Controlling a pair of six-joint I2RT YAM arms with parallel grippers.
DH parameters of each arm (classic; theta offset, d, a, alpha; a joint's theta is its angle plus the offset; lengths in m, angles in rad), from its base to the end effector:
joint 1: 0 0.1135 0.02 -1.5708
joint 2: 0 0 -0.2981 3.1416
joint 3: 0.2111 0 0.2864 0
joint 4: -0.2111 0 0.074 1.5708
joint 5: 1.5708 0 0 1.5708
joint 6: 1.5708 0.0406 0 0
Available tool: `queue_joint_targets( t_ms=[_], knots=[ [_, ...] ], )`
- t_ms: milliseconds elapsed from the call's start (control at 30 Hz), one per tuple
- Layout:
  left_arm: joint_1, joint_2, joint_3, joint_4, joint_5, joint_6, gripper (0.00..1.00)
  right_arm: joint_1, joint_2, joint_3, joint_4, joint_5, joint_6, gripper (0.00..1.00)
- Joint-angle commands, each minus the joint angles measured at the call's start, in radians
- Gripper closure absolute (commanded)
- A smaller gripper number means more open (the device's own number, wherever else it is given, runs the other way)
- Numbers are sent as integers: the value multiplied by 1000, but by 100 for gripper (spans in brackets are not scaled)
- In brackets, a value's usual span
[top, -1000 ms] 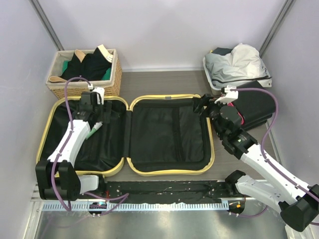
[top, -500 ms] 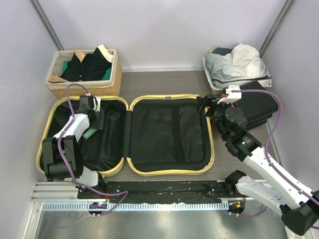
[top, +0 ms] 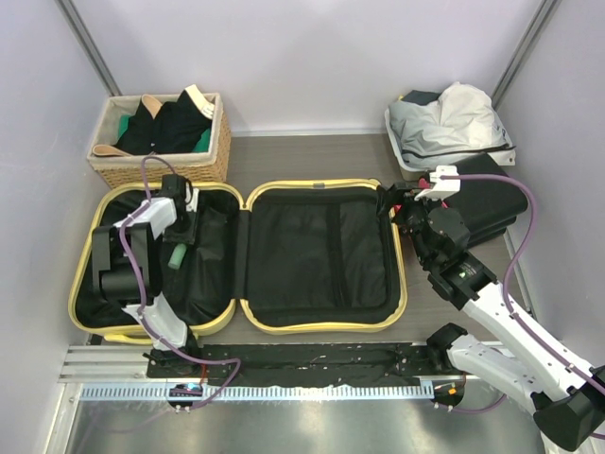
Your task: Open, take out, and arrange the luggage
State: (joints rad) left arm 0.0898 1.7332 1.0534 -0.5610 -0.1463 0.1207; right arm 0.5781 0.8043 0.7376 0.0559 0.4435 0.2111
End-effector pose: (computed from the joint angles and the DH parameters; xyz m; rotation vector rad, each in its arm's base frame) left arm 0.3587 0.0382 0.1703 0.0092 2.8182 0.2546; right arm 0.1831 0.0987 0.3683 0.0570 1.5858 0.2667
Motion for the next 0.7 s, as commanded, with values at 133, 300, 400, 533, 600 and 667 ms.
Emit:
queue_joint_targets(
  t_ms=[133,300,400,533,600,667],
  knots=[
    [-38,-13,20,-91,27,-102,99,-4,-19,11,30,-6,-10,21],
    [-38,-151,31,-140,16,-161,100,-4,13,51,-1,-54,0,21],
    [-38,-265,28,-161,39,-184,100,-4,38,74,-4,-109,26,21],
    [-38,-383,26,-186,47,-205,100,-3,88,98,10,-186,66,23],
    [-38,-434,42,-200,76,-223,100,-3,117,106,24,-232,76,25],
    [-38,-463,56,-192,106,-253,100,-1,140,112,48,-261,89,26]
  ],
)
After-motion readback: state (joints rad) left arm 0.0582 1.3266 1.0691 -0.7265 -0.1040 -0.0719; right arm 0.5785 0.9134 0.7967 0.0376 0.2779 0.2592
